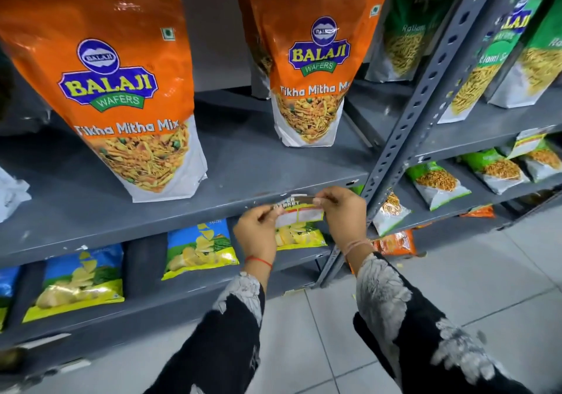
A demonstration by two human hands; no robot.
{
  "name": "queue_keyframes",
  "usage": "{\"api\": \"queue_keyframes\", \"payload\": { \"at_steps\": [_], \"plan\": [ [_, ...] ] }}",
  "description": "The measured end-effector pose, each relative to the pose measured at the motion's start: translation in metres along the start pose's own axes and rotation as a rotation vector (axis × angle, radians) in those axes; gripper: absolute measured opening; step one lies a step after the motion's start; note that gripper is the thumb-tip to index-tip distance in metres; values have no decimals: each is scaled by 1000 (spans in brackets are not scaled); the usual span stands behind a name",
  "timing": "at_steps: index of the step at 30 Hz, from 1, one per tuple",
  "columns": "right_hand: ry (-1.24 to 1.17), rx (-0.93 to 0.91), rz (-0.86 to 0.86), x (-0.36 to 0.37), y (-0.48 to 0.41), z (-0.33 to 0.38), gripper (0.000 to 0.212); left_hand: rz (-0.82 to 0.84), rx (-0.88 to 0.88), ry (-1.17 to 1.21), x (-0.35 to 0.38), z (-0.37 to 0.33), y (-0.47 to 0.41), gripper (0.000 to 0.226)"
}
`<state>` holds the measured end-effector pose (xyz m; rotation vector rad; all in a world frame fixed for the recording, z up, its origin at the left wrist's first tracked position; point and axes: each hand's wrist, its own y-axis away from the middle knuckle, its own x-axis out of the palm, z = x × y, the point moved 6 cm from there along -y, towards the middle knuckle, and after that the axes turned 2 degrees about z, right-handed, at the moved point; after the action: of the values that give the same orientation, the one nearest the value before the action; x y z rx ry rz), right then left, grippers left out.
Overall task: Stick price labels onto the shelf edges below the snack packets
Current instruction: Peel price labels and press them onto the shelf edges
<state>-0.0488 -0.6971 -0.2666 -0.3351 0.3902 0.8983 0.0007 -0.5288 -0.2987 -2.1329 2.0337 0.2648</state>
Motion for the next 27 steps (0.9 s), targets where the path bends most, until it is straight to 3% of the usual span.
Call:
{"api": "queue_keyframes", "payload": {
  "at_steps": [4, 13, 19, 23, 27],
  "plan": [
    [23, 42, 20, 11, -10, 0, 6, 3, 43, -148, -5, -10, -12, 14],
    [112, -3, 30, 19, -21, 2, 10, 71, 68, -244, 0, -11, -12, 19],
    [283, -140, -35, 24, -12, 12, 2, 115, 25, -401, -1, -23, -21, 45],
    [191, -113, -93, 28, -5, 16, 24, 179, 15, -538, -4, -26, -28, 55],
    [254, -57, -96, 31, -13, 18, 39, 203, 45, -595, -5, -22, -35, 61]
  ]
}}
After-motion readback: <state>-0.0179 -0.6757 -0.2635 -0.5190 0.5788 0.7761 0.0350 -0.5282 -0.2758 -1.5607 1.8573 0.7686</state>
